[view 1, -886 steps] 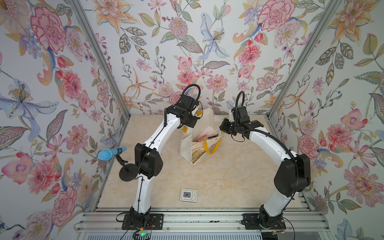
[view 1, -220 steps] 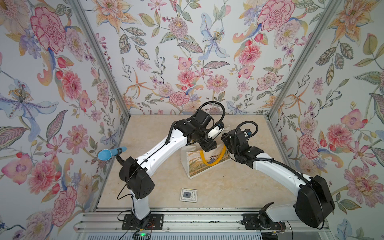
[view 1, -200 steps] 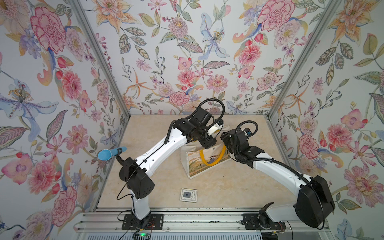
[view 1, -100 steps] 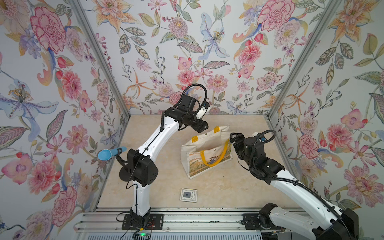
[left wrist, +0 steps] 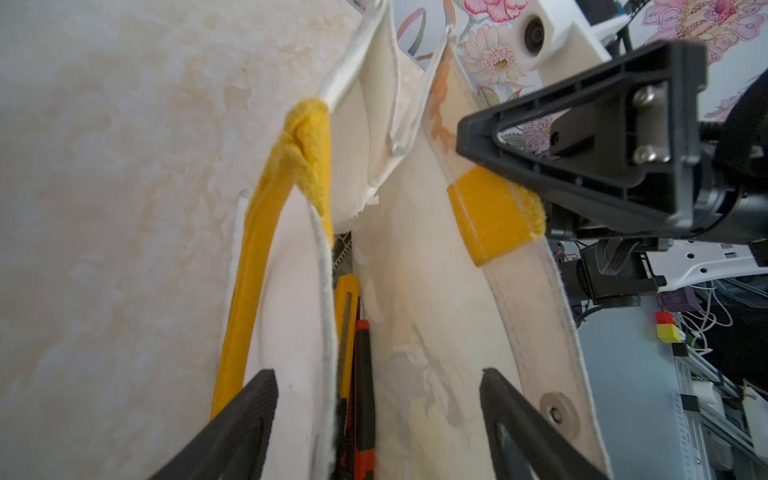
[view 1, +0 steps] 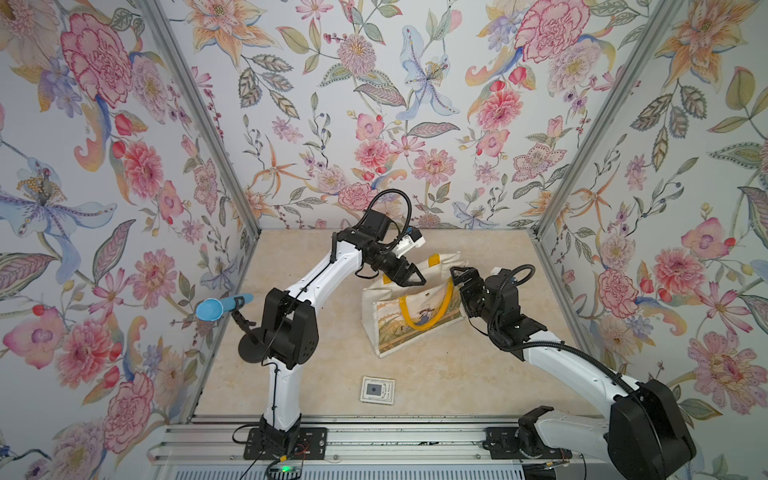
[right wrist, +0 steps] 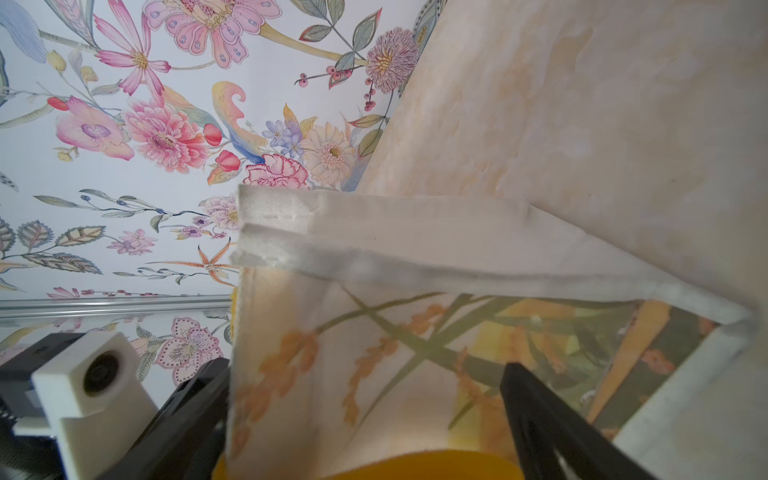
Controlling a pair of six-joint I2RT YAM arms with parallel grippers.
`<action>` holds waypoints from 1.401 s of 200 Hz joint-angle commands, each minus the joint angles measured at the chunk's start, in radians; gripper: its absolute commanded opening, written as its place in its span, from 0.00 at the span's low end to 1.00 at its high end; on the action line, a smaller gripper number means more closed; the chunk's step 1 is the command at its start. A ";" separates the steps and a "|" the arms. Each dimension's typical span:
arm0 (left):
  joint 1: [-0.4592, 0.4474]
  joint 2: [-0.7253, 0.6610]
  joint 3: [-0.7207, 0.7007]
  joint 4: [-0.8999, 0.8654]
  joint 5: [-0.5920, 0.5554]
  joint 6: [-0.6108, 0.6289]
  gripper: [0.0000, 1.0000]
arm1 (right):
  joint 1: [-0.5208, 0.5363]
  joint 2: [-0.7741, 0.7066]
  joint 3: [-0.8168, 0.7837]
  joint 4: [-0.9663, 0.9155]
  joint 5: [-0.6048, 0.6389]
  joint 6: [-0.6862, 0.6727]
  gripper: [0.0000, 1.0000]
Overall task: Place the art knife into the pouch
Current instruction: Close the pouch at the center of the board.
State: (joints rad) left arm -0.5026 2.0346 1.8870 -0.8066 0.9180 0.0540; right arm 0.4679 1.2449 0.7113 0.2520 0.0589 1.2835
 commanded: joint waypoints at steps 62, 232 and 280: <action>0.026 -0.114 -0.022 0.166 0.221 -0.126 0.80 | 0.002 0.098 0.142 0.045 -0.073 -0.027 0.98; 0.076 -0.119 0.103 -0.042 -0.151 -0.026 0.85 | 0.025 0.192 0.259 0.010 -0.130 -0.033 0.99; 0.069 -0.093 0.006 -0.025 -0.090 -0.012 0.93 | 0.025 0.206 0.275 0.029 -0.164 -0.045 1.00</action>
State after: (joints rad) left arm -0.4305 1.9198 1.9217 -0.8078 0.7994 0.0113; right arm 0.4847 1.4277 0.9489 0.2584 -0.0658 1.2453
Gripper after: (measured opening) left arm 0.930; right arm 0.997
